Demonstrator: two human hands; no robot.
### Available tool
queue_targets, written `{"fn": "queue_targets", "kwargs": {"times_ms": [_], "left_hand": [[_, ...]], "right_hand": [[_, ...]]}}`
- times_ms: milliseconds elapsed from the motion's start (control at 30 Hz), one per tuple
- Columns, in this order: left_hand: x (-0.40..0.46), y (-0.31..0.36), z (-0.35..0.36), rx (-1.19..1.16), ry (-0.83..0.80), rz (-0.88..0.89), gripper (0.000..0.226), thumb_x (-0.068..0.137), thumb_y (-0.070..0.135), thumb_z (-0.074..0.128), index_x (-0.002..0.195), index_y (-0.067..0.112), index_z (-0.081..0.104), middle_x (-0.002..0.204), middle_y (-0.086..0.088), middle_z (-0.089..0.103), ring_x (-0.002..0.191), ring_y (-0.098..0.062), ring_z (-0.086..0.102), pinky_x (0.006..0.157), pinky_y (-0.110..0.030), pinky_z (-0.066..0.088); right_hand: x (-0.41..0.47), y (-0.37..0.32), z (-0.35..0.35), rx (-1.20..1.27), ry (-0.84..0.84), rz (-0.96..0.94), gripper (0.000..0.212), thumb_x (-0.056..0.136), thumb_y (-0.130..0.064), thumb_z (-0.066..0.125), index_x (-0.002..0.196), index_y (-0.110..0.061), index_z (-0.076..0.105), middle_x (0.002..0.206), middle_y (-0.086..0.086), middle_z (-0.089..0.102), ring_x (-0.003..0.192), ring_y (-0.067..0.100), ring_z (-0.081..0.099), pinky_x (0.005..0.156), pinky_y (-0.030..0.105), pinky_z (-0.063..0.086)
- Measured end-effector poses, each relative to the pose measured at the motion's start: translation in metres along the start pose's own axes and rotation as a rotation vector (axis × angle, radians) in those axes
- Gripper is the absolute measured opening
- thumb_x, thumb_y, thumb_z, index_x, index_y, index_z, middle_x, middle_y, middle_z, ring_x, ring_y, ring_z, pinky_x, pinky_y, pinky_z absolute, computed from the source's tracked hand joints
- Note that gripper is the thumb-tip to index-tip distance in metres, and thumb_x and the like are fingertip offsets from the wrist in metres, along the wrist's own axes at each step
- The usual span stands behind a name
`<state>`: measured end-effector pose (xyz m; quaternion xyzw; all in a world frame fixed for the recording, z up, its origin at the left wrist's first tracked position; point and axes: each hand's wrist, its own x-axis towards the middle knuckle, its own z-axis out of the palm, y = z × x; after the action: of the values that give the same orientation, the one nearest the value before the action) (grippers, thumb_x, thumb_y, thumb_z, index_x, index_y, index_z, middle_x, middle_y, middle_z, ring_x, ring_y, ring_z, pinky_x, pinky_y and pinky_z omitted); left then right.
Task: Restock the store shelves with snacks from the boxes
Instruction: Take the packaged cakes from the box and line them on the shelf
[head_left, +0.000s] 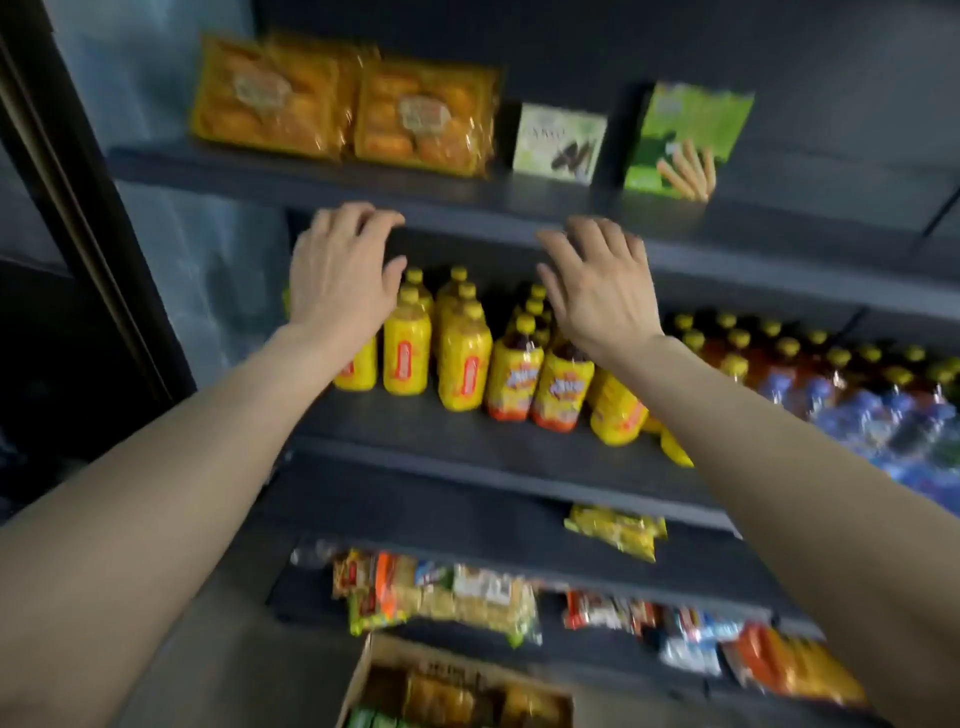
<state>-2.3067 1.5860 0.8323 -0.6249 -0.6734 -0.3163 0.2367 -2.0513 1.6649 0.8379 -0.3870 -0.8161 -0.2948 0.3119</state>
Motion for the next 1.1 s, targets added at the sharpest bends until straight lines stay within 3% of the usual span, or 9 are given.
{"fn": "queue_targets", "kwargs": {"times_ms": [133,300,567,800,933,1100], "left_hand": [[-0.067,0.032,0.038,-0.034,-0.104,0.031,0.038,0.094,0.028,0.061,0.130,0.018,0.056,0.129,-0.011,0.056,0.114,-0.037,0.052,0.087,-0.047,0.045],[-0.176,0.050,0.114,-0.108,-0.359,0.047,0.035,0.092,0.025,0.062,0.126,0.017,0.060,0.124,-0.009,0.058,0.110,-0.036,0.054,0.084,-0.046,0.047],[-0.387,0.040,0.243,-0.160,-0.768,0.052,0.036,0.086,0.021,0.071,0.120,0.017,0.063,0.118,-0.005,0.061,0.104,-0.028,0.059,0.083,-0.040,0.052],[-0.568,0.020,0.345,-0.187,-0.985,0.012,0.038,0.077,0.017,0.077,0.114,0.020,0.067,0.111,0.001,0.063,0.097,-0.025,0.061,0.068,-0.037,0.054],[-0.646,0.001,0.402,-0.186,-1.099,0.047,0.046,0.077,0.015,0.080,0.120,0.015,0.065,0.118,-0.004,0.064,0.103,-0.025,0.063,0.080,-0.037,0.057],[-0.697,-0.013,0.479,-0.164,-1.203,0.050,0.065,0.082,0.021,0.077,0.141,0.014,0.049,0.138,-0.010,0.052,0.112,-0.028,0.061,0.084,-0.039,0.059]], "right_hand": [[-0.100,-0.003,0.020,0.062,-0.058,0.013,0.035,0.103,-0.033,0.043,0.129,-0.016,0.061,0.121,0.013,0.061,0.116,0.036,0.054,0.089,0.046,0.041],[-0.239,-0.026,0.070,0.149,-0.294,0.104,0.034,0.102,-0.028,0.045,0.129,-0.015,0.060,0.120,0.016,0.060,0.112,0.039,0.055,0.088,0.047,0.039],[-0.468,-0.087,0.155,0.260,-0.694,0.284,0.031,0.098,-0.023,0.052,0.128,-0.016,0.056,0.120,0.014,0.058,0.104,0.036,0.055,0.084,0.046,0.045],[-0.651,-0.141,0.222,0.323,-0.973,0.453,0.043,0.087,-0.017,0.067,0.129,-0.017,0.058,0.121,0.009,0.061,0.101,0.034,0.059,0.081,0.044,0.048],[-0.729,-0.160,0.260,0.317,-1.100,0.506,0.052,0.081,-0.009,0.072,0.131,-0.014,0.057,0.119,0.011,0.061,0.098,0.034,0.061,0.078,0.045,0.051],[-0.794,-0.159,0.335,0.307,-1.196,0.547,0.057,0.081,-0.003,0.068,0.134,-0.015,0.053,0.119,0.011,0.058,0.095,0.035,0.061,0.081,0.046,0.048]]}}
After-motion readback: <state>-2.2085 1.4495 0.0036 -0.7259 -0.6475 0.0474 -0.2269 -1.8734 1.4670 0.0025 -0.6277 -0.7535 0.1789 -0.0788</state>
